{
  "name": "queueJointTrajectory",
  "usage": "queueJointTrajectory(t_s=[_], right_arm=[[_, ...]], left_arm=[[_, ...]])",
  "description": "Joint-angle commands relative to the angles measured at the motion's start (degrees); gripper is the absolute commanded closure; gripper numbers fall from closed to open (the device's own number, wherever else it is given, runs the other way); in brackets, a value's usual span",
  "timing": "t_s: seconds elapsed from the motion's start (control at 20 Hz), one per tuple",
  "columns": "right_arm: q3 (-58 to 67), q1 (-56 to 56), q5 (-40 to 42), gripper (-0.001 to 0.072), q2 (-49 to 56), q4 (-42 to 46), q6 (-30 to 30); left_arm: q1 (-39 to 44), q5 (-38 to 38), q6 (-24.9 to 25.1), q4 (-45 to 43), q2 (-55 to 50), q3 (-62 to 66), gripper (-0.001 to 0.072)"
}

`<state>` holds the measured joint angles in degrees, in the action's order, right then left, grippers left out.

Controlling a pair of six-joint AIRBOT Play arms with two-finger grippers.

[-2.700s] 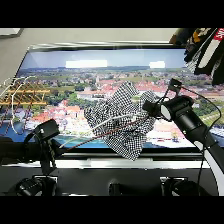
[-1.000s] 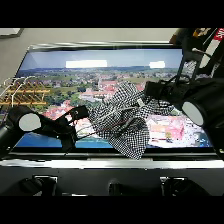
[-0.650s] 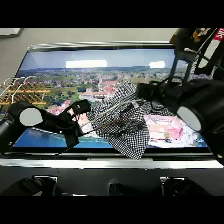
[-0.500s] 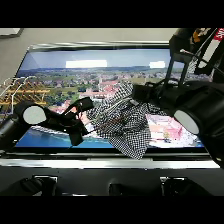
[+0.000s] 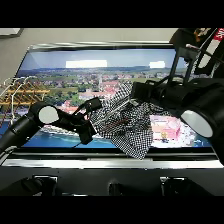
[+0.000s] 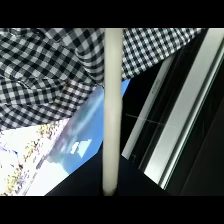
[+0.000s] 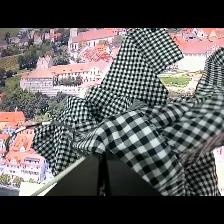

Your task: Fold the clothes and pants, and hang the long-sleeved shirts on hangers.

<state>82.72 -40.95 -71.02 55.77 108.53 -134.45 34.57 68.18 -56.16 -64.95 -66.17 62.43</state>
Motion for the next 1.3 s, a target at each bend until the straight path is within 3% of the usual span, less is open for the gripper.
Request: queueJointTrajectory(t_s=[0.0,0.2,0.5,0.55,0.65,0.7,0.9,1.0,1.1,1.15,1.25], right_arm=[[1.0,-0.1,-3.2,0.0687,0.3,-0.6,0.2],[1.0,-0.1,-0.1,0.0687,1.4,-2.9,0.2],[1.0,-0.1,-1.7,0.0683,2.9,-3.1,1.0],[1.0,-0.1,-2.5,0.0628,2.8,-3.1,1.7],[1.0,-0.1,-4.7,0.0308,2.1,-3.0,2.4],[1.0,0.0,-5.5,0.0214,1.4,-2.8,3.5],[1.3,0.5,-6.8,0.0213,-4.1,2.8,3.2],[3.6,7.2,-10.5,0.0211,-6.1,4.4,2.1],[4.9,19.3,-11.0,0.0207,-6.9,-1.3,9.7],[5.2,26.5,-11.5,0.0207,-6.3,-8.3,18.4],[5.3,37.8,-13.4,0.0210,-3.8,-23.7,42.3]], left_arm=[[0.4,-4.2,-0.8,0.5,-0.4,0.0,0.0686],[1.3,-6.4,-0.6,2.3,-1.7,0.0,0.0686],[2.1,-13.6,-0.6,6.1,-2.2,0.0,0.0686],[2.1,-13.9,-0.6,6.1,-2.2,0.0,0.0686],[2.1,-13.9,-0.6,6.1,-2.3,0.0,0.0686],[2.1,-13.9,-0.6,6.1,-2.3,0.0,0.0686],[2.1,-15.5,-0.6,6.1,-2.3,0.0,0.0686],[2.1,-15.5,-0.6,6.1,-2.3,0.0,0.0686],[2.1,-15.5,-0.6,6.1,-2.3,0.0,0.0686],[2.1,-15.3,-0.6,6.1,-2.3,0.0,0.0686],[2.1,-14.3,-0.5,6.1,-2.3,0.0,0.0686]])
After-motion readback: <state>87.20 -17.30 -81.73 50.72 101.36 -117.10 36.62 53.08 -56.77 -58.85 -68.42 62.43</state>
